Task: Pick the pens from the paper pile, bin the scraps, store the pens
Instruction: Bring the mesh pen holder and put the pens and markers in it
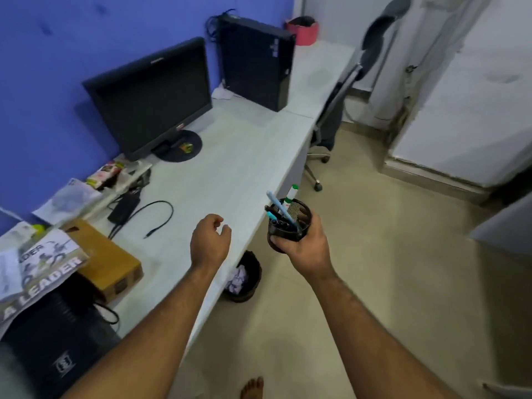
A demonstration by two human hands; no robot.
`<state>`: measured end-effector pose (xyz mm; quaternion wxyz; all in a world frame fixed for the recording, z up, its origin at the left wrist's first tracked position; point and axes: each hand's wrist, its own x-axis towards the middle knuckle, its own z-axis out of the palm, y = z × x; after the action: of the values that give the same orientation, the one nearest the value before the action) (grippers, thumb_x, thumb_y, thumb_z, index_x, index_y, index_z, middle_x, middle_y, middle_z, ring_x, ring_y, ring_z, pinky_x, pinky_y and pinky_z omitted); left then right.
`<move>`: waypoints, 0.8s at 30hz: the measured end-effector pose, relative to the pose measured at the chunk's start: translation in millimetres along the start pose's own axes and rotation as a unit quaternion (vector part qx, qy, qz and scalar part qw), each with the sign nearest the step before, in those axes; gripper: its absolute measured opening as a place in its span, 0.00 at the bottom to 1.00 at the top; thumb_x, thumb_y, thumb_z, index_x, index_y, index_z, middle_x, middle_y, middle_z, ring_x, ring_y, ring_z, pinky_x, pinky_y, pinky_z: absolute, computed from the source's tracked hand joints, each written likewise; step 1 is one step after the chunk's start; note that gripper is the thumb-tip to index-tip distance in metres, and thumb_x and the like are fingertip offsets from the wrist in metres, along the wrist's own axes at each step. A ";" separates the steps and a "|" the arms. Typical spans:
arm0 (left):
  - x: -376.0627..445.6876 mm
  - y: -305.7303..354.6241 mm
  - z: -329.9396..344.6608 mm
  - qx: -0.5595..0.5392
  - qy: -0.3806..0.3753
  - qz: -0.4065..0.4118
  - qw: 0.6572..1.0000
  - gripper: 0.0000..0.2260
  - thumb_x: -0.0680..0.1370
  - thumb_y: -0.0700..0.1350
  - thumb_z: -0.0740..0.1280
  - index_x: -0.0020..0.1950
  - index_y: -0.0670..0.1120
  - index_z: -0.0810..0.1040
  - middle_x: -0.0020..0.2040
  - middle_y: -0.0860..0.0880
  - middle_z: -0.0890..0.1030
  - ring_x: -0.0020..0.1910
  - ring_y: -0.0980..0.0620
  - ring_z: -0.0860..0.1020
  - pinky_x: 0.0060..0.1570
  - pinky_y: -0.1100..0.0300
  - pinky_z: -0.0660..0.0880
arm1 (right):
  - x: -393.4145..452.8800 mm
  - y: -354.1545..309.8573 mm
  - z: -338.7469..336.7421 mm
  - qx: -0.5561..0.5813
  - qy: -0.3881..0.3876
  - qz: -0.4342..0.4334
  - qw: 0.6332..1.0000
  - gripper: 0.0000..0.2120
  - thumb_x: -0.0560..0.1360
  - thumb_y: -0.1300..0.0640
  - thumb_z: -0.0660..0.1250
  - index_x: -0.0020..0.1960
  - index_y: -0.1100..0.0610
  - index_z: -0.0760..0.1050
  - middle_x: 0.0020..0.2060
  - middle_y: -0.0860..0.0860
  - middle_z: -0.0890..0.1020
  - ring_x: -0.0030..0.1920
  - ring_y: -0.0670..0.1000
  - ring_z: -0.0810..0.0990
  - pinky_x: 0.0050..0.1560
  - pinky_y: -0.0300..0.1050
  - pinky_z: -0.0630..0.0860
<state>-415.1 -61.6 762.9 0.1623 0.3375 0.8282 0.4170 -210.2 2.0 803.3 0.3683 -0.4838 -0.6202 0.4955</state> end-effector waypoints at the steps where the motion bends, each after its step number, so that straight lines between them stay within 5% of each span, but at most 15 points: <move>1: 8.5 -13.1 -1.2 0.023 0.008 -0.010 1.000 0.12 0.77 0.44 0.67 0.59 0.44 0.77 0.57 0.46 0.81 0.55 0.47 0.79 0.54 0.55 0.75 | 9.9 0.1 14.2 -0.002 -0.020 -0.008 1.000 0.33 0.60 0.57 0.81 0.58 0.36 0.72 0.54 0.42 0.83 0.54 0.42 0.83 0.58 0.48 0.80; 6: 55.5 -90.1 -0.3 0.167 0.032 -0.055 0.984 0.22 0.77 0.49 0.68 0.68 0.41 0.73 0.65 0.42 0.77 0.64 0.43 0.76 0.62 0.50 0.73 | 75.8 32.1 108.4 -0.053 -0.124 -0.015 0.991 0.34 0.59 0.55 0.81 0.63 0.43 0.73 0.56 0.47 0.84 0.56 0.51 0.84 0.52 0.61 0.82; 11: 69.1 -159.5 18.7 0.341 -0.013 -0.130 0.931 0.28 0.81 0.56 0.58 0.76 0.42 0.62 0.77 0.40 0.63 0.76 0.41 0.61 0.73 0.45 0.60 | 116.4 73.6 183.0 -0.112 -0.179 -0.004 0.977 0.40 0.57 0.43 0.80 0.66 0.44 0.71 0.59 0.45 0.79 0.59 0.47 0.79 0.56 0.51 0.80; 16: 61.0 -185.4 42.9 0.366 0.026 -0.128 0.921 0.27 0.83 0.55 0.49 0.77 0.40 0.61 0.77 0.37 0.61 0.77 0.39 0.58 0.76 0.42 0.53 | 137.8 102.2 247.9 -0.083 -0.220 -0.005 0.972 0.41 0.58 0.46 0.82 0.68 0.46 0.71 0.60 0.51 0.79 0.59 0.50 0.82 0.56 0.54 0.81; 24: 62.8 -188.4 49.4 0.372 0.066 -0.116 0.919 0.26 0.84 0.54 0.51 0.76 0.40 0.64 0.76 0.37 0.63 0.77 0.39 0.60 0.75 0.42 0.56 | 136.6 105.2 286.1 -0.042 -0.230 -0.021 0.972 0.33 0.65 0.52 0.81 0.66 0.56 0.72 0.60 0.54 0.81 0.59 0.52 0.83 0.59 0.55 0.80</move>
<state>-512.9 -69.3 583.3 0.0168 0.2470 0.9657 0.0784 -489.0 64.2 630.1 0.2060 -0.3589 -0.7185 0.5591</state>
